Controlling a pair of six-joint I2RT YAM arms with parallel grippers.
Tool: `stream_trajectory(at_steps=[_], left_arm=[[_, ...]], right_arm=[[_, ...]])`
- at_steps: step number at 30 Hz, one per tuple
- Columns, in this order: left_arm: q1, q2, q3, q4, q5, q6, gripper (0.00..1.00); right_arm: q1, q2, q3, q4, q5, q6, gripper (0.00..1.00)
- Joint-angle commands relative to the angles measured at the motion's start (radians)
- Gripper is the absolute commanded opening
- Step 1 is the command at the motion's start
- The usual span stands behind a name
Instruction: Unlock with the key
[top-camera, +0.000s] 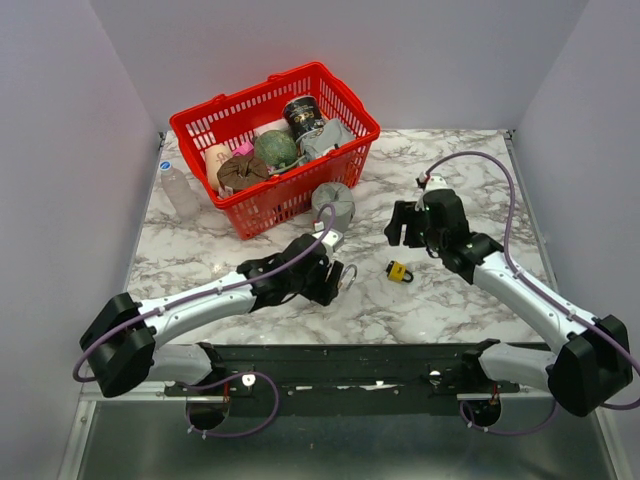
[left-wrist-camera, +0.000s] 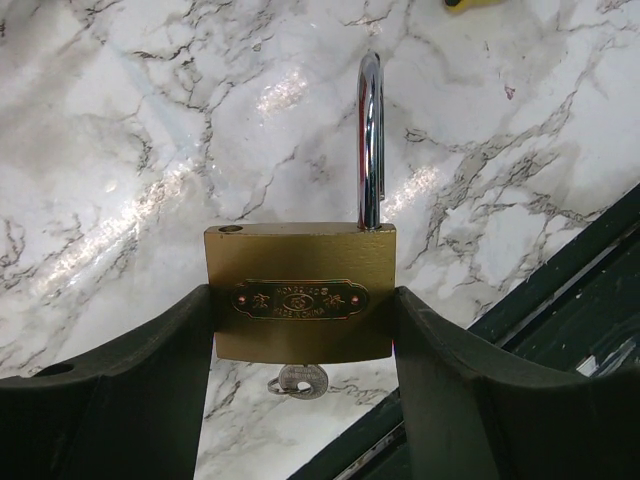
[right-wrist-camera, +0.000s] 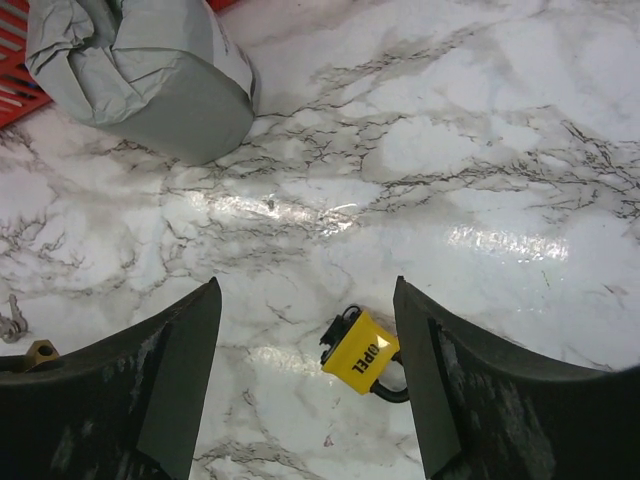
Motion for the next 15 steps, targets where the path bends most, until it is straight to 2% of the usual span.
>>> stream_trajectory(at_steps=[1,11,15], left_arm=[[0.001,0.03,-0.006,0.153,0.016,-0.079,0.0],[0.004,0.193,0.022,0.213,-0.078,-0.209,0.0],[0.004,0.262,0.043,0.14,-0.193,-0.224,0.0]], right_arm=[[-0.011,-0.023,-0.032,0.051,0.031,-0.013,0.78],[-0.022,-0.045,-0.066,0.059,0.008,-0.009,0.78],[-0.024,-0.058,-0.075,0.057,0.009,-0.01,0.78]])
